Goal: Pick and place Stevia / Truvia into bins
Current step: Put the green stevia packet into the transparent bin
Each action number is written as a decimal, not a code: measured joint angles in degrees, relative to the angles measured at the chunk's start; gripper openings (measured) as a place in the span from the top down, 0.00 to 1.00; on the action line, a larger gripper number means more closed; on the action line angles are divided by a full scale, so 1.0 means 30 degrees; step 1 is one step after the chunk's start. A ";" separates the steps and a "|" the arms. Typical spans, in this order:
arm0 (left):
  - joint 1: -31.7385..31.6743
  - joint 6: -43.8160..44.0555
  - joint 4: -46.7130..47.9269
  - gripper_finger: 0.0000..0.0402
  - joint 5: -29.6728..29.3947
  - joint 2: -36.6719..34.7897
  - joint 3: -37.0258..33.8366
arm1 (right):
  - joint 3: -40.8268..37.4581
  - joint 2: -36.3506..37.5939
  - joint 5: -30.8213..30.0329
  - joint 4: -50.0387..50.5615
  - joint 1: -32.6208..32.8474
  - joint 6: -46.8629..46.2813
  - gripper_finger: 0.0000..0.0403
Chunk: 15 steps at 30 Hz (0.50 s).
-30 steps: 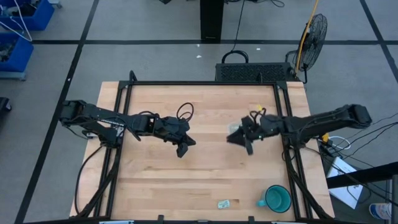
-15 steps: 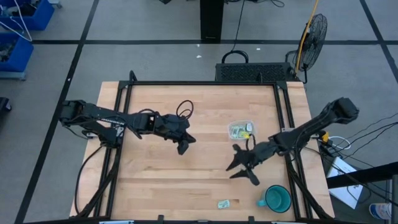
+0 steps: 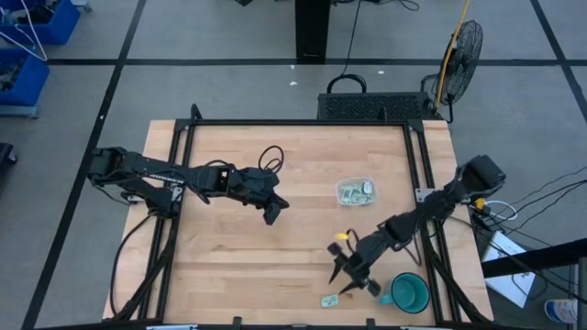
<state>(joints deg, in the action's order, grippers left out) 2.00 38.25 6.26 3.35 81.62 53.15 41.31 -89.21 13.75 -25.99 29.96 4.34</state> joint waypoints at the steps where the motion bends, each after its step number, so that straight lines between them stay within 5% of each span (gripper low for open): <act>1: -0.0002 0.0031 0.0000 0.92 -0.0079 0.0000 0.0000 | 0.0434 -0.0465 0.0014 0.0054 0.0192 -0.0114 0.55; 15: 0.0196 -0.0366 -0.0044 0.92 -0.0165 0.0000 0.0000 | 0.2832 -0.5775 0.1367 0.0324 0.0583 -0.3013 0.55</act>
<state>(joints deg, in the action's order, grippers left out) 2.59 37.16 6.13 2.85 81.62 53.15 49.80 -106.53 17.85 -25.02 31.71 -4.69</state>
